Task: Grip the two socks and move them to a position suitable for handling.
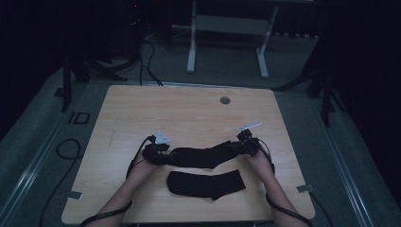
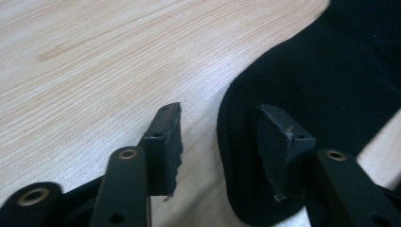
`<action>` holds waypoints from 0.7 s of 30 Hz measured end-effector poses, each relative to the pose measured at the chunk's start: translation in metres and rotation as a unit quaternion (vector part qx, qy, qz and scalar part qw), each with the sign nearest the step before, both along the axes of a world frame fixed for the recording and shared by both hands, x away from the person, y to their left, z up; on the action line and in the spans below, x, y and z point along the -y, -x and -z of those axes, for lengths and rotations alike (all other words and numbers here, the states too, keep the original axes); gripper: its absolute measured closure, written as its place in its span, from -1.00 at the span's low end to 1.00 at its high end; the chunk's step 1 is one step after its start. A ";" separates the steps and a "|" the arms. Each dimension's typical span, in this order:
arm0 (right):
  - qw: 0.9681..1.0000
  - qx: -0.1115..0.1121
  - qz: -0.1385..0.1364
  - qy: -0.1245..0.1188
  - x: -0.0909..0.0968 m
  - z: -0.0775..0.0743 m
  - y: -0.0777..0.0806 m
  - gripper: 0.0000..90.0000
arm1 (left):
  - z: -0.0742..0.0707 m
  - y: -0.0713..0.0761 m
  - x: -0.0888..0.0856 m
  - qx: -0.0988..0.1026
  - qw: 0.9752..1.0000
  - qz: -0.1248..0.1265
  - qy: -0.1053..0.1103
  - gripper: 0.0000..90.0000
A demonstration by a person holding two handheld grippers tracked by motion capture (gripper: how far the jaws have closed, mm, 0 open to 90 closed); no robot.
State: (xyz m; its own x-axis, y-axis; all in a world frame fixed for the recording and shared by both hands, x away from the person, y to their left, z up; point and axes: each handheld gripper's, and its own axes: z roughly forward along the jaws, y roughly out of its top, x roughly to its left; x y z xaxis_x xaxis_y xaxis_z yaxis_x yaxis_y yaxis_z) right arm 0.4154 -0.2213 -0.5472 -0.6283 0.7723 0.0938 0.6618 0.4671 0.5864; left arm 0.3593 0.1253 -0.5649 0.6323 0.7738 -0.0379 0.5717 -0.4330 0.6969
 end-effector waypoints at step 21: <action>0.998 0.061 -0.013 -0.032 0.002 -0.046 0.023 0.91 | -0.045 0.014 0.001 0.022 0.999 0.020 0.022 0.91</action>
